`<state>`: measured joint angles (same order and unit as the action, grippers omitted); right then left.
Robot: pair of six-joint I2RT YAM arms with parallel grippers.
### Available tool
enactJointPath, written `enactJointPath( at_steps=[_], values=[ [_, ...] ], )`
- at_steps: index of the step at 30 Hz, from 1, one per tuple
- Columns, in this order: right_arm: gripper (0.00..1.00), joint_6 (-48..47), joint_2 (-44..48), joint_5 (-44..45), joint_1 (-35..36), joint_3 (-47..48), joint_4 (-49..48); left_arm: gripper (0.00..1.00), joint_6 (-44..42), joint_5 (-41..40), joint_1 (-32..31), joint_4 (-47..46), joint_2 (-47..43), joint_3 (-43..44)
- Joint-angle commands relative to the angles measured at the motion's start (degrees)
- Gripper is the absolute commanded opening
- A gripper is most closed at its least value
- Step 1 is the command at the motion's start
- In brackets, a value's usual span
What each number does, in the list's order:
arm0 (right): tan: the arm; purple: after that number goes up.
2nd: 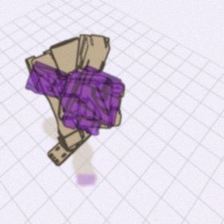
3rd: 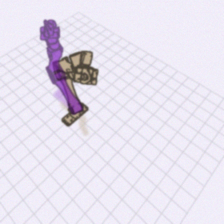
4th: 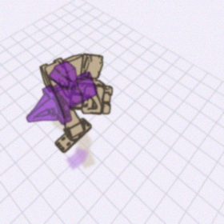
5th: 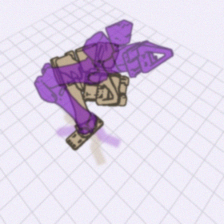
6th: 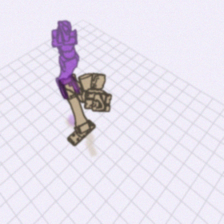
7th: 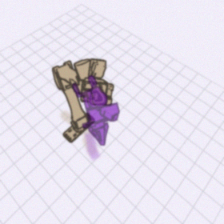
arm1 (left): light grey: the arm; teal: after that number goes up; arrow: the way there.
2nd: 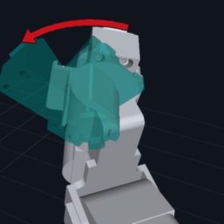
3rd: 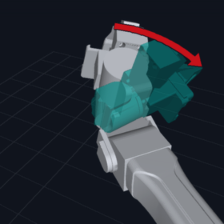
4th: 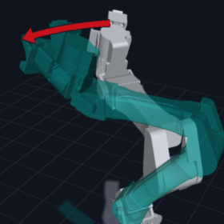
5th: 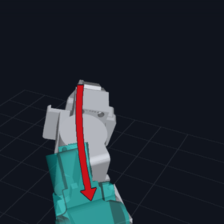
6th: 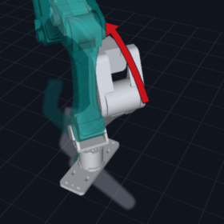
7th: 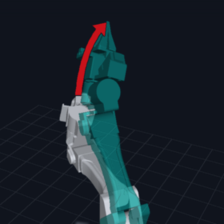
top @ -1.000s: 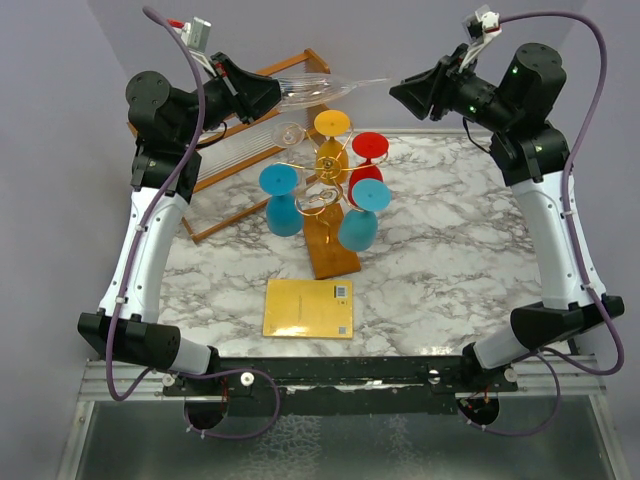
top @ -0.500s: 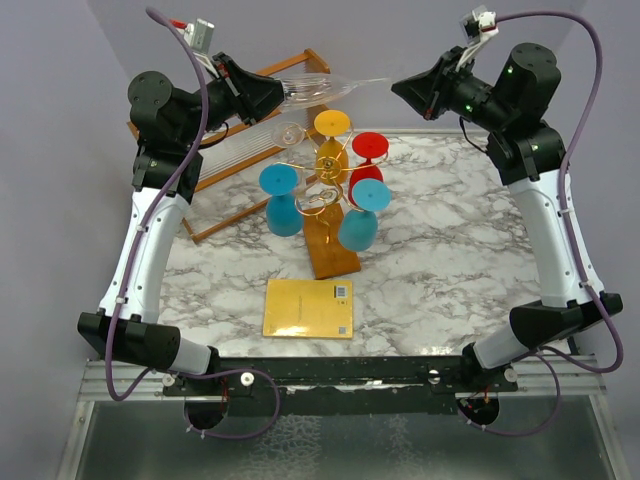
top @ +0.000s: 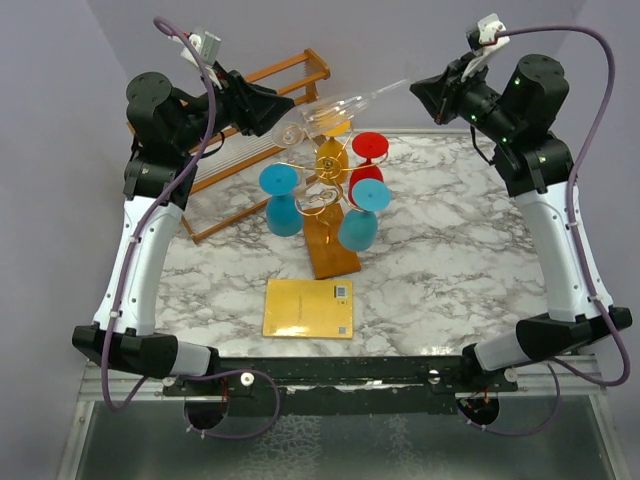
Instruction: Place the wine glass upside down on the wine glass rack
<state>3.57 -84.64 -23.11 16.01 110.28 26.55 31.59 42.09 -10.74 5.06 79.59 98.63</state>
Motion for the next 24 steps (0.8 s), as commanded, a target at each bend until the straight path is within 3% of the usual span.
enactJointPath(
  at_steps=[1, 7, 13, 18, 24],
  values=[
    [0.01, -10.32, 4.65, 1.85, 0.02, -2.20, -0.06, 0.61, -11.86, -7.05, 0.11, 8.53, -2.94, 3.31],
    [0.01, -25.87, 7.74, -10.57, 0.04, -0.56, 10.30, 0.72, -19.60, -13.55, 0.20, 13.73, -3.45, 6.25],
    [0.01, -37.71, 9.51, -20.82, 0.07, 1.72, 22.83, 0.74, -21.02, -14.05, 0.28, 14.04, -3.16, 6.44],
    [0.01, -43.55, 10.47, -21.95, 1.48, 0.11, 27.99, 0.75, -21.47, -14.13, 0.61, 13.68, -3.06, 5.62],
    [0.01, -45.58, 11.66, -18.15, 8.54, -1.91, 29.17, 0.75, -22.66, -14.91, 1.39, 13.51, -3.06, 4.37]
  ],
)
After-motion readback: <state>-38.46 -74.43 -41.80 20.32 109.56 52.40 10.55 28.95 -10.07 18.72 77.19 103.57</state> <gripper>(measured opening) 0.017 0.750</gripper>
